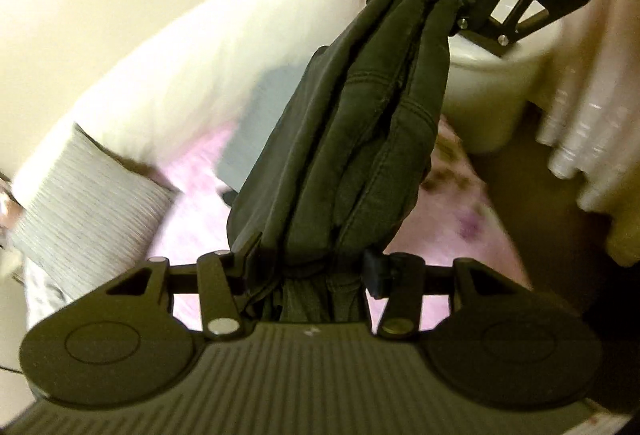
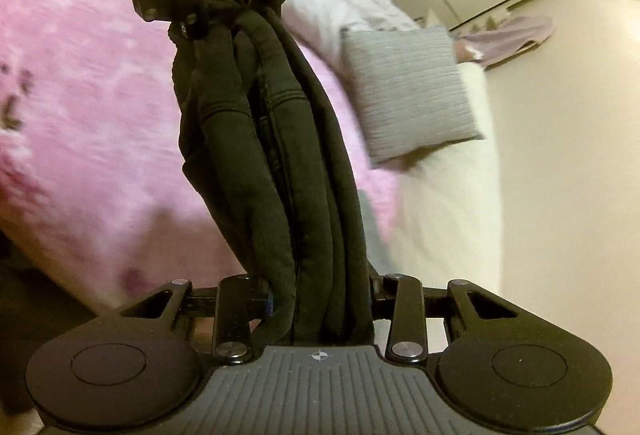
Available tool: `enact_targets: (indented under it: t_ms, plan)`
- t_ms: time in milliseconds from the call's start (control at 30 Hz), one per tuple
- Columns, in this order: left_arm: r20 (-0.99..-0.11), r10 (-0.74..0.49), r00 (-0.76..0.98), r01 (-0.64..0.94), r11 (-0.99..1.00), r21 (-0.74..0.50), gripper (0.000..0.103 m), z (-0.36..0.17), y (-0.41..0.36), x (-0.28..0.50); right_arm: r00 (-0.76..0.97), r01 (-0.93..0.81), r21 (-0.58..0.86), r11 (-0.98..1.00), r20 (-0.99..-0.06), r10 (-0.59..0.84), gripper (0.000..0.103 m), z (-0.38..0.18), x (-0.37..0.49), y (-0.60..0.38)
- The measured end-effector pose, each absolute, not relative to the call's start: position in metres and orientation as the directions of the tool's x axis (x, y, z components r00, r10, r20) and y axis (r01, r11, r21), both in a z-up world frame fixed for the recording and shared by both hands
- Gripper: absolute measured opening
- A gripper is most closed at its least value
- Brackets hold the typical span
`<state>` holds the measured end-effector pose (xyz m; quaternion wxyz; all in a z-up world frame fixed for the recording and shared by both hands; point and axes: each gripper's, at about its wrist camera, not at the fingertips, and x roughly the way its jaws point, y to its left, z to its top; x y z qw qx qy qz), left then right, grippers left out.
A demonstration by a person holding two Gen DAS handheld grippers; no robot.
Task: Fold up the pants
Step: 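Carry the folded trousers with both grippers to the grey clothes stack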
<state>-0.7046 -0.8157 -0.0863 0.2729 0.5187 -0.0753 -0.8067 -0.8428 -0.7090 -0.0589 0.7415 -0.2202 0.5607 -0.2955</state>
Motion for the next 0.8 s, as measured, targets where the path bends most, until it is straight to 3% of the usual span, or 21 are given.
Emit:
enact_targets:
  t_ms: [233, 433, 600, 700, 800]
  plan:
    - [-0.713, -0.629, -0.309, 0.395, -0.767, 0.505, 0.045, -0.101, -0.92, -0.756, 0.179, 0.185, -0.736, 0.652, -0.627, -0.758, 0.034, -0.059, -0.873, -0.828]
    - [-0.667, -0.709, -0.228, 0.434, -0.687, 0.582, 0.045, -0.147, -0.99, -0.788, 0.232, 0.15, -0.758, 0.634, -0.597, -0.768, 0.034, -0.098, -0.893, -0.922]
    - [-0.602, -0.784, -0.154, 0.457, -0.597, 0.66, 0.045, -0.232, -0.994, -0.813, 0.326, 0.098, -0.803, 0.588, -0.533, -0.781, 0.035, -0.173, -0.916, -0.965]
    - [-0.677, -0.725, -0.123, 0.45, -0.649, 0.613, 0.046, -0.302, -0.971, -0.832, 0.36, 0.061, -0.775, 0.628, -0.57, -0.739, 0.037, -0.231, -0.937, -0.963]
    - [-0.654, -0.75, -0.096, 0.405, -0.63, 0.663, 0.047, -0.347, -0.939, -0.847, 0.366, -0.016, -0.758, 0.652, -0.611, -0.702, 0.042, -0.283, -0.954, -0.946]
